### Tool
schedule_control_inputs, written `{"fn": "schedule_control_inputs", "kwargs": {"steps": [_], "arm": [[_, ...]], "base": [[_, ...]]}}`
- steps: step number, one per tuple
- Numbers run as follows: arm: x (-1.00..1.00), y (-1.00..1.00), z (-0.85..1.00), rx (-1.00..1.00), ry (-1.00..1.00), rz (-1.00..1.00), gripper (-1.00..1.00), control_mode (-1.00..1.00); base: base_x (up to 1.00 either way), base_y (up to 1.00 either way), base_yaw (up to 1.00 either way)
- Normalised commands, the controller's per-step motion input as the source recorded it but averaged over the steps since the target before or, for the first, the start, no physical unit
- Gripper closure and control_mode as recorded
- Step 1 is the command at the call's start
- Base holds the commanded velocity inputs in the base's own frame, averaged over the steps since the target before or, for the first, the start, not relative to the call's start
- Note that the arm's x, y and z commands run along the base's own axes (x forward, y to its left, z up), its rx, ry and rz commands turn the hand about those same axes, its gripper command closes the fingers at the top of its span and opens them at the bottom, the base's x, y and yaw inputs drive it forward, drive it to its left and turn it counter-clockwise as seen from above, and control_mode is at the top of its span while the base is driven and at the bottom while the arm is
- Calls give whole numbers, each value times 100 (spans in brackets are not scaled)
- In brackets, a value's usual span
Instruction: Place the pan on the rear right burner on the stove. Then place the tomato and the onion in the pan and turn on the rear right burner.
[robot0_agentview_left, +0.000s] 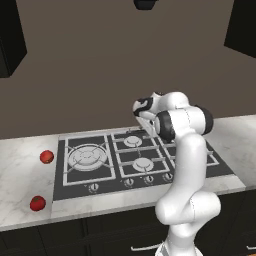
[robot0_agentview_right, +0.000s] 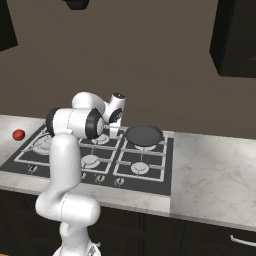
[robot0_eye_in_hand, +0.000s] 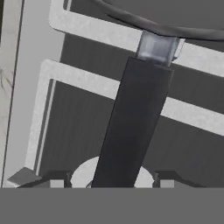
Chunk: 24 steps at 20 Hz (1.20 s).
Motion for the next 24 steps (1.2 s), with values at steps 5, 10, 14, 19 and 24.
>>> {"fn": "schedule_control_inputs", "kwargs": {"steps": [5, 10, 14, 19, 24], "arm": [[-5, -10, 15, 0, 0, 0, -100, -100], [-14, 1, 71, 0, 0, 0, -100, -100], [-20, 24, 49, 0, 0, 2, -100, -100], [-49, 77, 21, -4, 0, 19, -100, -100], [-76, 59, 42, -8, -7, 25, -100, -100]], "base": [[0, 0, 0], [0, 0, 0], [0, 0, 0], [0, 0, 0], [0, 0, 0]]}}
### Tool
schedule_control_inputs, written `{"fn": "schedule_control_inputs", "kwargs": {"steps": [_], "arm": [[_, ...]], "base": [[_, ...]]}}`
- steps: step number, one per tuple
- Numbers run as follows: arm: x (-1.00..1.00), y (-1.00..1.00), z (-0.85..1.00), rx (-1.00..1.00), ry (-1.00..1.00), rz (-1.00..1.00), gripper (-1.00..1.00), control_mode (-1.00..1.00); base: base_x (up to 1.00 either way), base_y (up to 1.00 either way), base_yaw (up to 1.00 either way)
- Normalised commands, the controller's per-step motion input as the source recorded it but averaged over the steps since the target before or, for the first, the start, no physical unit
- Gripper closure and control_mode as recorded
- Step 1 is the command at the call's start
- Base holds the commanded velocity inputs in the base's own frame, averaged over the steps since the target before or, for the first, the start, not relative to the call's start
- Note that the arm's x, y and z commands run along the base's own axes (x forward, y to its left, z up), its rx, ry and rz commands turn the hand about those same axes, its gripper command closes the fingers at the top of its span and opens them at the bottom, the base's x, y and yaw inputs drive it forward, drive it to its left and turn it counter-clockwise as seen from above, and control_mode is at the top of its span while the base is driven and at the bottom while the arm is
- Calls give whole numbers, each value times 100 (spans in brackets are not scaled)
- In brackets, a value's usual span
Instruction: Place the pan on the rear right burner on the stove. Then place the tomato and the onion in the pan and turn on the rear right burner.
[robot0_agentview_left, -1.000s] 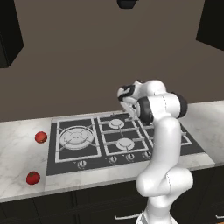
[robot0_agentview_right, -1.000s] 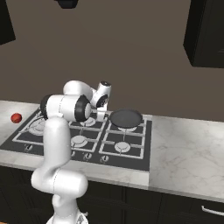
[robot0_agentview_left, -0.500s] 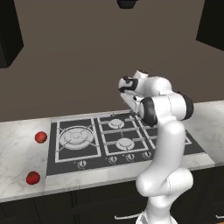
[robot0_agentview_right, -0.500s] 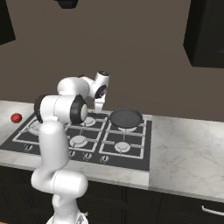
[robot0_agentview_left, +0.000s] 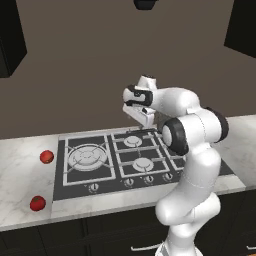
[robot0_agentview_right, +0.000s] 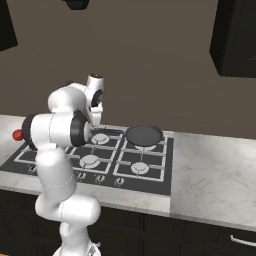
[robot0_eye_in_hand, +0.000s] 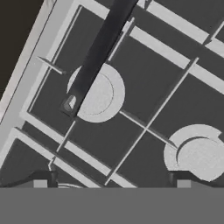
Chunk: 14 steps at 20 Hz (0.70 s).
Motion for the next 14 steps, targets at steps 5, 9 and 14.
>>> {"fn": "schedule_control_inputs", "kwargs": {"steps": [5, 9, 14], "arm": [[-80, 42, 43, -7, -8, 33, -100, -100], [-72, 56, 13, -2, -2, 39, -100, -100], [-25, 81, 4, 0, 0, 47, -100, -100]], "base": [[0, 0, 0], [0, 0, 0], [0, 0, 0]]}}
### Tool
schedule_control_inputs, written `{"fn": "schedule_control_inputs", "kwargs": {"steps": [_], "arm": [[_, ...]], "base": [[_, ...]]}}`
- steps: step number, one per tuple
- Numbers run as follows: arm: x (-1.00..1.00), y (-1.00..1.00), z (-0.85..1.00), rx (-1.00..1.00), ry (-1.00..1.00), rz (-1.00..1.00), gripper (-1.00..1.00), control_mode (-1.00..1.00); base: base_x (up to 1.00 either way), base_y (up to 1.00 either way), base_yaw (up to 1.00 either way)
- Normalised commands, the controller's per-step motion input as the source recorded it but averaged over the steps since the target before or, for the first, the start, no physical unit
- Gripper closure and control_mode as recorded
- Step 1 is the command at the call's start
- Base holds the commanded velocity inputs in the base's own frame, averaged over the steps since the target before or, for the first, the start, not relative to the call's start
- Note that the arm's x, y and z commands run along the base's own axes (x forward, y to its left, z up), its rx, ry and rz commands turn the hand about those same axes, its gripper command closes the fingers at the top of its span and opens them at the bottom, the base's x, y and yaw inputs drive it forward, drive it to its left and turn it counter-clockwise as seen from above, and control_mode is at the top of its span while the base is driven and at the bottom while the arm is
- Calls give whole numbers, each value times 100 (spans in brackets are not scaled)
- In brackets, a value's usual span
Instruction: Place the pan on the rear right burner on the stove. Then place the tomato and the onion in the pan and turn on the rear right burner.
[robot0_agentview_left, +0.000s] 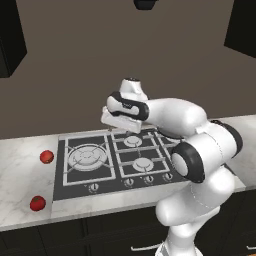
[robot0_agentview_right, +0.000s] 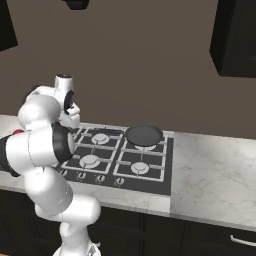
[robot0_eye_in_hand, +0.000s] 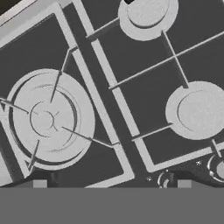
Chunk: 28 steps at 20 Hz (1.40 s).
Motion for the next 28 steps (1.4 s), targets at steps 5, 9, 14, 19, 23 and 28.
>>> {"fn": "schedule_control_inputs", "kwargs": {"steps": [5, 9, 14, 19, 23, 28], "arm": [[-16, 79, 0, 0, 0, 48, -100, -100], [-5, 67, 0, 0, -3, 43, -100, -100], [0, 73, 0, 0, -10, 32, -100, -100], [0, 51, 0, -1, -21, 26, -100, -100], [0, 46, 0, -1, -24, 22, -100, -100], [0, 35, 0, 0, -5, 12, -100, -100]], "base": [[0, 0, 0], [0, 0, 0], [0, 0, 0], [0, 0, 0], [0, 0, 0], [0, 0, 0]]}}
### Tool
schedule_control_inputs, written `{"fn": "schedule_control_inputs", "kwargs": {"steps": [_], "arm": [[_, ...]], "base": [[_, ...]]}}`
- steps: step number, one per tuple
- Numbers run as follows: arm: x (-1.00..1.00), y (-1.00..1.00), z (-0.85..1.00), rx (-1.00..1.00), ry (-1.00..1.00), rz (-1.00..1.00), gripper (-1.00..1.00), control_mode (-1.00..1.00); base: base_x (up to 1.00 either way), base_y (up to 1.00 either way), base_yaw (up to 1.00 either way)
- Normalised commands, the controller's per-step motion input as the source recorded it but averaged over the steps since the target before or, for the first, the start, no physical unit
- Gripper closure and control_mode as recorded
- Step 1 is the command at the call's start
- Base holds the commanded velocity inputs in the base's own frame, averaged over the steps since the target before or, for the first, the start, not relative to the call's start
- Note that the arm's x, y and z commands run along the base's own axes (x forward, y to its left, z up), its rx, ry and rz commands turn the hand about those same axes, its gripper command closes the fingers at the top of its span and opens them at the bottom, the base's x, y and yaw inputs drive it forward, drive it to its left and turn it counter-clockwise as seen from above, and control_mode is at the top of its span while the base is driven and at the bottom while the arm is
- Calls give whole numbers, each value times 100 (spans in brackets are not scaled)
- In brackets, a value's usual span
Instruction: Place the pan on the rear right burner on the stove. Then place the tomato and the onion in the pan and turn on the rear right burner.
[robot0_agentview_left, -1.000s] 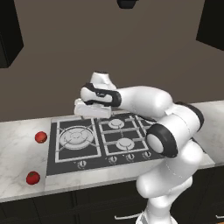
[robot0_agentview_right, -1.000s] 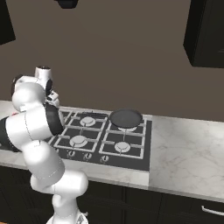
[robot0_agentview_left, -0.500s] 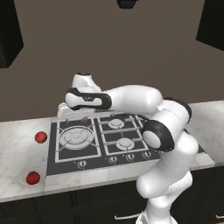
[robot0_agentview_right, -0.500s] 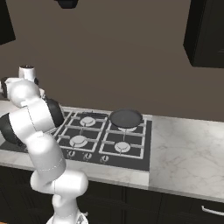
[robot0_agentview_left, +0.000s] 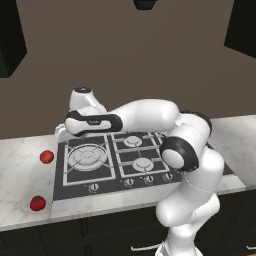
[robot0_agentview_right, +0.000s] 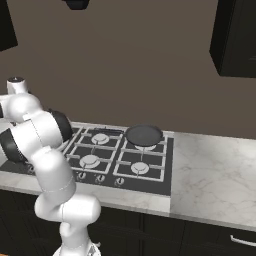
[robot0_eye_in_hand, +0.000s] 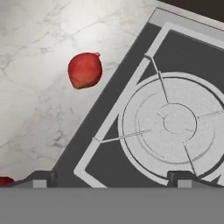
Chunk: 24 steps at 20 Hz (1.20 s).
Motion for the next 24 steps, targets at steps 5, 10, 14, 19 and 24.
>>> {"fn": "schedule_control_inputs", "kwargs": {"steps": [5, 10, 14, 19, 24], "arm": [[0, 50, 0, 0, 2, 11, -100, -100], [0, 47, -13, 0, 0, 11, -100, -100], [6, 39, -24, 0, 0, 10, -100, -100], [20, 27, -17, -2, 0, 6, -100, -100], [32, 24, -14, -3, 0, 3, -100, -100]], "base": [[0, 0, 0], [0, 0, 0], [0, 0, 0], [0, 0, 0], [0, 0, 0]]}}
